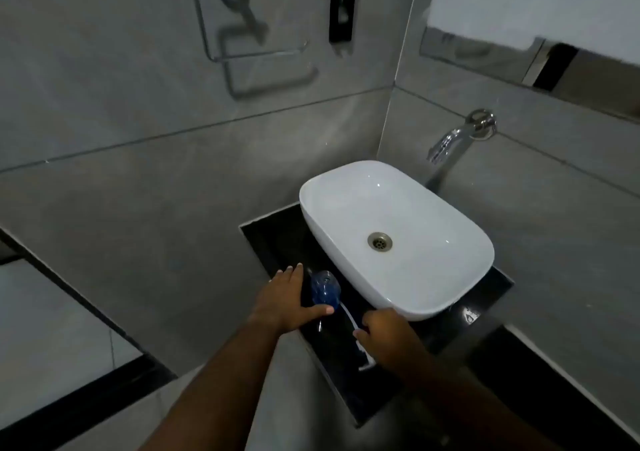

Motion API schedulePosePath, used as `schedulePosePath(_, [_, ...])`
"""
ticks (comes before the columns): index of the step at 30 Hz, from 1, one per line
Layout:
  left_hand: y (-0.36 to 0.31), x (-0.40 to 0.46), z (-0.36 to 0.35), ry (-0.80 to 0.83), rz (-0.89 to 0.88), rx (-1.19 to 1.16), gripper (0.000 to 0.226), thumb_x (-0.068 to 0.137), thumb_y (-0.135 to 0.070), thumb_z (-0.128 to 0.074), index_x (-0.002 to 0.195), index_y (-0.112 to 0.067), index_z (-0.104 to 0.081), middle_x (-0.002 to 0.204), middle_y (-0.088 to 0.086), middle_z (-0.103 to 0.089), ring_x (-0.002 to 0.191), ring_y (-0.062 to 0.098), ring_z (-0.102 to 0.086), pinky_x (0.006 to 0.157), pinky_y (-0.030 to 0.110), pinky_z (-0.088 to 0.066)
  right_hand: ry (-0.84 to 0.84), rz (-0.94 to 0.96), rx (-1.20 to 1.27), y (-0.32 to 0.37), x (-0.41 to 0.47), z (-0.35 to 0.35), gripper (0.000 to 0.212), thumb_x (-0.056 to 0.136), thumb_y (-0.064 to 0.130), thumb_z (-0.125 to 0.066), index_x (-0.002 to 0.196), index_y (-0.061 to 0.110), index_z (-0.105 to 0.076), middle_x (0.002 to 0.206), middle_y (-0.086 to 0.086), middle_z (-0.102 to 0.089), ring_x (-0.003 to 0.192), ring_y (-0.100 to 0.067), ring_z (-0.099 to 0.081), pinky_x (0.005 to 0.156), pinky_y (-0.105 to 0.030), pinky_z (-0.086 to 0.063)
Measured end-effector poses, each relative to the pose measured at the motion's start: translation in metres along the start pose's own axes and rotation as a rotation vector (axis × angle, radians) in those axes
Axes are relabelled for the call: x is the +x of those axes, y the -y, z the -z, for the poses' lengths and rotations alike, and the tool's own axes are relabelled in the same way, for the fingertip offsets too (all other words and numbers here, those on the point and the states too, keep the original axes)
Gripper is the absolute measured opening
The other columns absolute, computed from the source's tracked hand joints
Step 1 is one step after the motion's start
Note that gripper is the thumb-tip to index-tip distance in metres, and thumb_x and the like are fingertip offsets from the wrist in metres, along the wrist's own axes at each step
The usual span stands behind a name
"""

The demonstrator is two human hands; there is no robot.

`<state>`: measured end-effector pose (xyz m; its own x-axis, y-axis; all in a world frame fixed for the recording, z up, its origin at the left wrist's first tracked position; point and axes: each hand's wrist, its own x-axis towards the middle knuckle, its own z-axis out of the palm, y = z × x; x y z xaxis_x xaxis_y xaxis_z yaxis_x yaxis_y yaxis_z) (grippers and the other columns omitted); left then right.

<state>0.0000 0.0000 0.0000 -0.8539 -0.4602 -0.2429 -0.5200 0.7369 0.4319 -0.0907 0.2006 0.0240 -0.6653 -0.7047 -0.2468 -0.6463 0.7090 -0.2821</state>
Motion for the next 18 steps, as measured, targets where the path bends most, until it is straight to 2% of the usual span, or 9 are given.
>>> schedulePosePath(3, [-0.004, 0.008, -0.011, -0.109, -0.021, 0.087, 0.122, 0.069, -0.091, -0.042, 0.157, -0.015, -0.004, 0.164, 0.013, -0.013, 0.151, 0.032, -0.008, 0.121, 0.048, -0.008, 0.070, -0.066, 0.034, -0.010, 0.003, -0.021, 0.026, 0.091, 0.034, -0.052, 0.083, 0.010, -0.058, 0.099, -0.016, -0.064, 0.102, -0.033, -0.061, 0.080, -0.037, -0.045])
schedulePosePath(7, [-0.008, 0.023, -0.024, -0.158, -0.070, 0.081, 0.125, 0.063, -0.097, -0.024, 0.157, -0.017, -0.004, 0.164, 0.013, -0.015, 0.151, 0.032, -0.009, 0.121, 0.049, -0.007, 0.096, -0.145, 0.108, -0.017, 0.008, -0.047, 0.033, 0.091, 0.036, -0.054, 0.106, 0.008, -0.061, 0.112, -0.013, -0.065, 0.107, -0.029, -0.061, 0.091, -0.036, -0.047])
schedulePosePath(10, [-0.008, 0.034, -0.032, -0.146, -0.076, 0.034, 0.119, 0.067, -0.094, -0.027, 0.157, -0.019, -0.007, 0.163, 0.012, -0.018, 0.150, 0.034, -0.012, 0.121, 0.049, -0.011, 0.071, -0.151, 0.090, -0.021, 0.013, -0.061, 0.033, 0.092, 0.036, -0.054, 0.112, 0.011, -0.059, 0.115, -0.011, -0.065, 0.111, -0.028, -0.060, 0.096, -0.037, -0.049])
schedulePosePath(15, [-0.006, 0.040, -0.043, -0.147, -0.067, -0.023, 0.090, 0.083, -0.077, -0.042, 0.154, -0.026, -0.023, 0.162, 0.012, -0.023, 0.149, 0.034, -0.015, 0.119, 0.051, -0.014, -0.048, -0.156, 0.088, -0.018, 0.015, -0.061, 0.027, 0.090, 0.032, -0.054, 0.105, 0.010, -0.060, 0.112, -0.012, -0.066, 0.109, -0.030, -0.060, 0.093, -0.038, -0.050])
schedulePosePath(18, [-0.006, 0.039, -0.045, -0.160, -0.054, -0.054, 0.085, 0.085, -0.074, -0.048, 0.153, -0.027, -0.028, 0.162, 0.010, -0.024, 0.149, 0.034, -0.014, 0.119, 0.051, -0.014, -0.090, -0.160, 0.140, -0.013, 0.016, -0.049, 0.020, 0.089, 0.025, -0.053, 0.100, 0.009, -0.061, 0.106, -0.011, -0.067, 0.103, -0.028, -0.063, 0.088, -0.038, -0.051])
